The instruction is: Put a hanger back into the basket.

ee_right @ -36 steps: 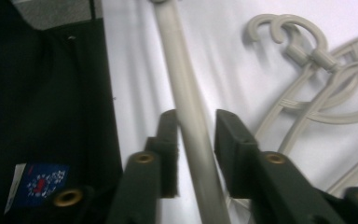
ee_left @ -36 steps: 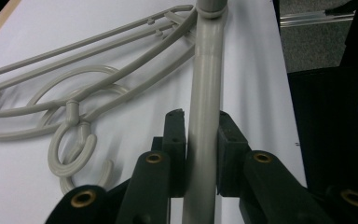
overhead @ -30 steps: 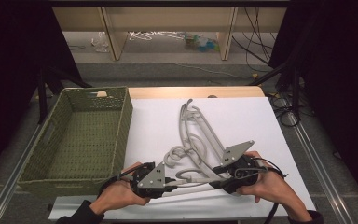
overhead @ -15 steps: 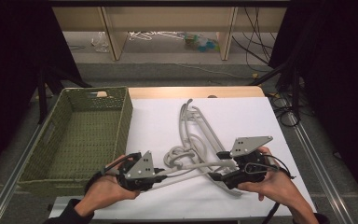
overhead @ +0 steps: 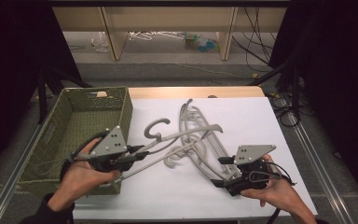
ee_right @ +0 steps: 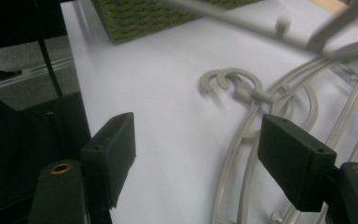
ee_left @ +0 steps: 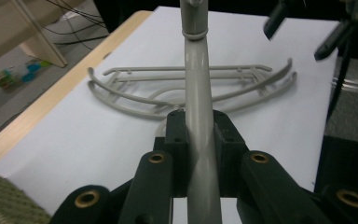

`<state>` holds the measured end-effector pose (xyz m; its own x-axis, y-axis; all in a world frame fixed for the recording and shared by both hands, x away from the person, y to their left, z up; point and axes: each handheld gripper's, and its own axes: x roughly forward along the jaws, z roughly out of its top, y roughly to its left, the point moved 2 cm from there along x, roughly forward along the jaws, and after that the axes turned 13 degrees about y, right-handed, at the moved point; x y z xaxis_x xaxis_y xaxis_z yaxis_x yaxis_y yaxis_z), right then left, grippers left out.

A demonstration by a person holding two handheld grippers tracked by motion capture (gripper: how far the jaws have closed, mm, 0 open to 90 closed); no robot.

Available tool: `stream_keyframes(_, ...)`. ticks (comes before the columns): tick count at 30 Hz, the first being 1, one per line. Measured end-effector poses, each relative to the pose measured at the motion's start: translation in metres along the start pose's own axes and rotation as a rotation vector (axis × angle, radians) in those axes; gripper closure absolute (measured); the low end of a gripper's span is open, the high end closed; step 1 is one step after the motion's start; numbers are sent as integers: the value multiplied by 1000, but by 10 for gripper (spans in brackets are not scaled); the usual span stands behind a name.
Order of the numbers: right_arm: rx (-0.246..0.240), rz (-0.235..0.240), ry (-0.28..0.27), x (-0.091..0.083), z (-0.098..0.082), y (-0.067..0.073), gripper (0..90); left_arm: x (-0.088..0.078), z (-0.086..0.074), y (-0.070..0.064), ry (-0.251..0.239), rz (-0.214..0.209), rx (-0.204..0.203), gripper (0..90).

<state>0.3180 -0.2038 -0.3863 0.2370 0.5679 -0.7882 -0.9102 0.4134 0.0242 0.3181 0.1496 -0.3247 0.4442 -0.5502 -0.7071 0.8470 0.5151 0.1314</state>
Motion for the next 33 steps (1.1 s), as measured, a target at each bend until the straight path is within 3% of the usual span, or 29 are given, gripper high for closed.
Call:
stream_keyframes(7, -1, -14, 20, 17, -9, -3, 285, -35, -2, 31, -65, 96, -60, 789)
stream_keyframes(9, -5, -6, 25, 19, -9, -3, 286, -46, -4, 43, -87, 140, -73, 789)
stream_keyframes(13, -5, -22, 19, 20, -9, -3, 287, -57, -13, 66, -105, 219, -130, 789)
stream_keyframes(15, -3, -20, 23, 20, -10, -3, 287, -59, -20, 76, -124, 222, -158, 789)
stream_keyframes(25, -2, -19, 42, 25, -12, -4, 290, -59, -57, 121, -102, 316, -239, 789)
stream_keyframes(33, -2, -9, 52, 26, -12, -3, 290, -67, -86, 145, -66, 389, -286, 789)
